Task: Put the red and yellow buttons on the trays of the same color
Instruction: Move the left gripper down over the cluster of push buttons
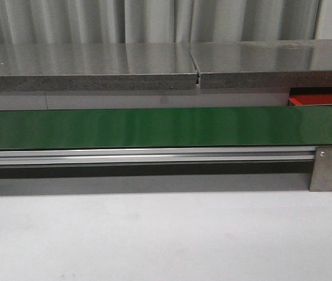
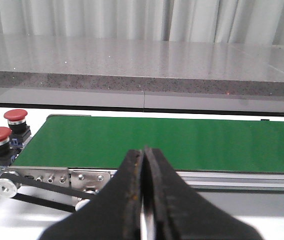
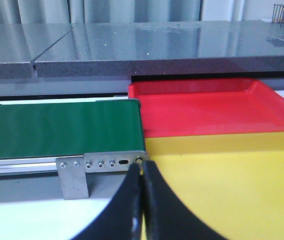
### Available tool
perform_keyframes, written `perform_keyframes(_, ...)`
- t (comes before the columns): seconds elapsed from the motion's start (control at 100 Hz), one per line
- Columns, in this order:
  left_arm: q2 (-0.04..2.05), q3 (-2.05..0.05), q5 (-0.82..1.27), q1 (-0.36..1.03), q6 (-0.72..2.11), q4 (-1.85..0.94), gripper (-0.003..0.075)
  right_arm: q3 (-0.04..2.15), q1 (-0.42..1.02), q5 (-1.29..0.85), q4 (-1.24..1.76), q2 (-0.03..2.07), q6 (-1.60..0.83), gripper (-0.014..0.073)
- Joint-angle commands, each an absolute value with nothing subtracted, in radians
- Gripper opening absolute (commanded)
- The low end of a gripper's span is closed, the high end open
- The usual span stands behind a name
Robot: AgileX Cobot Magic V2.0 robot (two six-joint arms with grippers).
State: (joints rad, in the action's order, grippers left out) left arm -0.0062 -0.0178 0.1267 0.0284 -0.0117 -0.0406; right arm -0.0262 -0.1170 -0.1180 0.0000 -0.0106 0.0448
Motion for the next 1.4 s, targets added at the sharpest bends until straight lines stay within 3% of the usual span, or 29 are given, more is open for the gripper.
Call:
perform_keyframes(0.0,-0.02,-0.096,0.062,0.029,-0.021,-0.046,-0.0019,-0.017,-0.122,-0.041,-0.005,-0.026,0.04,-0.0067)
perform_keyframes(0.13,0.085,-0.227,0.168,0.029,-0.021,-0.056,-0.0019,-0.017,-0.122,-0.041,-0.005,-0.026,0.04,-0.0067)
perform_keyframes(0.47,0.523,-0.676,0.682,0.029,-0.021,-0.073,-0.0019,-0.017,-0.122,-0.041,-0.005,-0.026,0.04,-0.0067)
perform_keyframes(0.93,0.759,-0.732,0.695,0.029,-0.021,-0.099,-0.0007,-0.017,-0.122,-0.041,-0.005,-0.026,0.04,-0.0067)
perform_keyframes(1.03,0.771,-0.732,0.694,0.029,-0.021,-0.099,0.0109,-0.017,-0.122,-0.041,-0.005,-0.026,0.04,-0.0067)
perform_keyframes(1.15,0.773,-0.732,0.694,0.029,-0.021,-0.096,0.0413,-0.017,-0.122,-0.041,-0.005,-0.026,0.04,-0.0067)
perform_keyframes(1.22,0.773,-0.732,0.694,0.029,-0.022,-0.103,0.0551,-0.017,-0.122,-0.041,-0.005,-0.026,0.04,-0.0067)
perform_keyframes(1.29,0.773,-0.732,0.694,0.029,-0.022,-0.108,0.0613,-0.017,-0.122,-0.041,-0.005,-0.026,0.04,-0.0067)
perform_keyframes(1.39,0.773,-0.732,0.694,0.029,-0.068,-0.099,0.0608,-0.017,-0.122,-0.041,-0.005,-0.026,0.04,-0.0067)
